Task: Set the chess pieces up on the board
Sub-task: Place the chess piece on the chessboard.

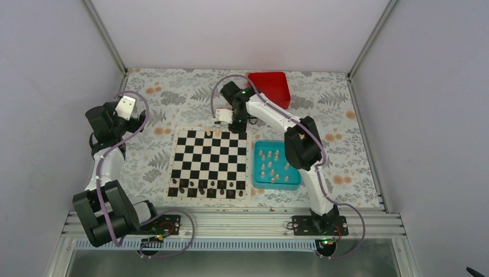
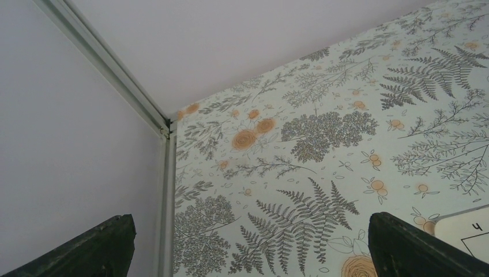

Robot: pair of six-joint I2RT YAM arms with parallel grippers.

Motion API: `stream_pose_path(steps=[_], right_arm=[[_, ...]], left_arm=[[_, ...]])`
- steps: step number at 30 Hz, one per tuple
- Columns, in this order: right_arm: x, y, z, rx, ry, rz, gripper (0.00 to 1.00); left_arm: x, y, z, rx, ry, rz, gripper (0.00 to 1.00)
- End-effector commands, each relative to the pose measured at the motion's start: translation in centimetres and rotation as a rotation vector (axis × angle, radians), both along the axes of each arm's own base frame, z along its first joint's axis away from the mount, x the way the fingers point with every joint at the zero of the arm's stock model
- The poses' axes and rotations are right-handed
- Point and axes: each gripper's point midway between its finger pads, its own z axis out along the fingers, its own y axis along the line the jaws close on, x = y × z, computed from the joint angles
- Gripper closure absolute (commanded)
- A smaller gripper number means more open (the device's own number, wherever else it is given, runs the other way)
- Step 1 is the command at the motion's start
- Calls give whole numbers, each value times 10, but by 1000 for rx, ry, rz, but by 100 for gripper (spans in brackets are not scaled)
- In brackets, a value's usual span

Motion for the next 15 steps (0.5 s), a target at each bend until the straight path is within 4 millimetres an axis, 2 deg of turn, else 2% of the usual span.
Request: stream_pose_path(steps=[1,6,15], right_arm=[[4,12,-4,-25,-20,25,87],[3,16,-13,-44,-15,38,86],[8,11,-34,-92,-12,28,85]], left_arm=[[1,-2,9,4,-34,-20,0],[-1,-1,5,4,-30,-19,0],[-2,1,-1,3,-25,-15,0]])
